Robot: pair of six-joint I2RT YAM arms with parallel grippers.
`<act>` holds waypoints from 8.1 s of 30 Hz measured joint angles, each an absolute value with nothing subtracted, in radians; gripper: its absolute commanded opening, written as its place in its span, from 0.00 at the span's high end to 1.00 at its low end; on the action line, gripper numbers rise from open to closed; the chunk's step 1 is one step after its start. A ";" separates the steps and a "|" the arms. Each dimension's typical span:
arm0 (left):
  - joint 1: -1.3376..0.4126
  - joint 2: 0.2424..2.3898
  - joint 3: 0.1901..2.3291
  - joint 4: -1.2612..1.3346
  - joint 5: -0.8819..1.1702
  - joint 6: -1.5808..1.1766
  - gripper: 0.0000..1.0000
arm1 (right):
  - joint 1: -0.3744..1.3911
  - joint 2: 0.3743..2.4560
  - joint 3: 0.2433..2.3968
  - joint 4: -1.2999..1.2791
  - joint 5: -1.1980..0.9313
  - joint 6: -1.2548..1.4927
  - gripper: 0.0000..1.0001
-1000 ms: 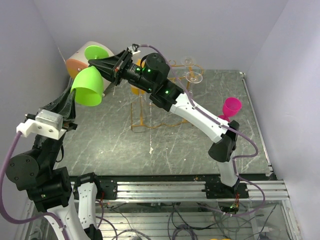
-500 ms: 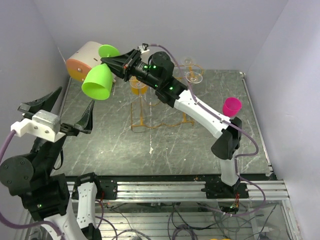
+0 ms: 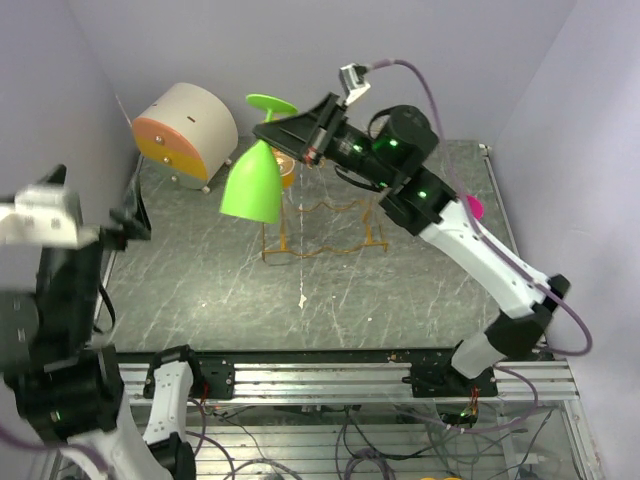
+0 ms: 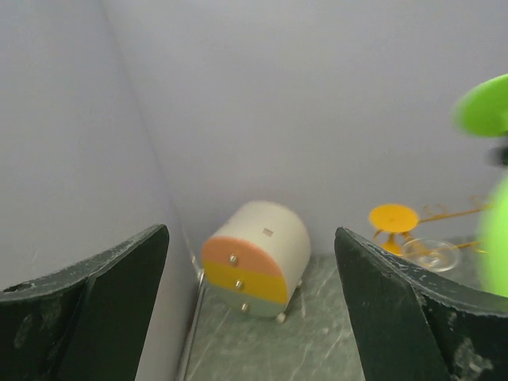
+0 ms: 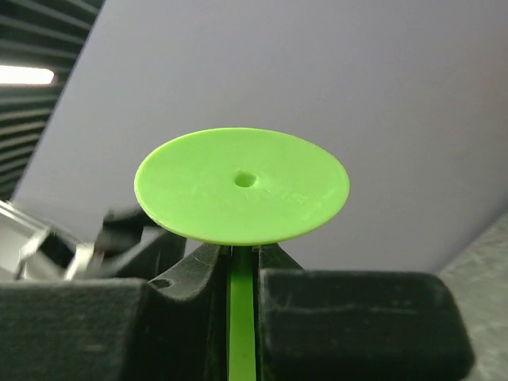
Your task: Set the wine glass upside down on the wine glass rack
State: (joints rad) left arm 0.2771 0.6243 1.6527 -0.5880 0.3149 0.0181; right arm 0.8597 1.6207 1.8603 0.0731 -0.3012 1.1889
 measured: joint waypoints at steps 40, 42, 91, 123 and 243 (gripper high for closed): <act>0.275 1.274 1.758 -1.040 0.528 0.233 0.07 | 0.863 1.069 0.944 0.092 0.385 0.035 1.00; 0.275 1.274 1.757 -1.039 0.528 0.234 0.08 | 0.863 1.077 0.943 0.144 0.386 0.027 1.00; 0.271 1.292 1.723 -1.022 0.527 0.248 0.09 | 0.758 1.291 1.015 0.341 0.378 0.018 1.00; 0.262 1.292 1.691 -1.019 0.527 0.252 0.09 | 0.756 1.374 1.096 0.237 0.461 0.045 0.64; 0.044 1.314 1.609 0.189 0.901 -1.174 0.09 | 0.809 1.441 1.534 0.444 0.326 0.151 1.00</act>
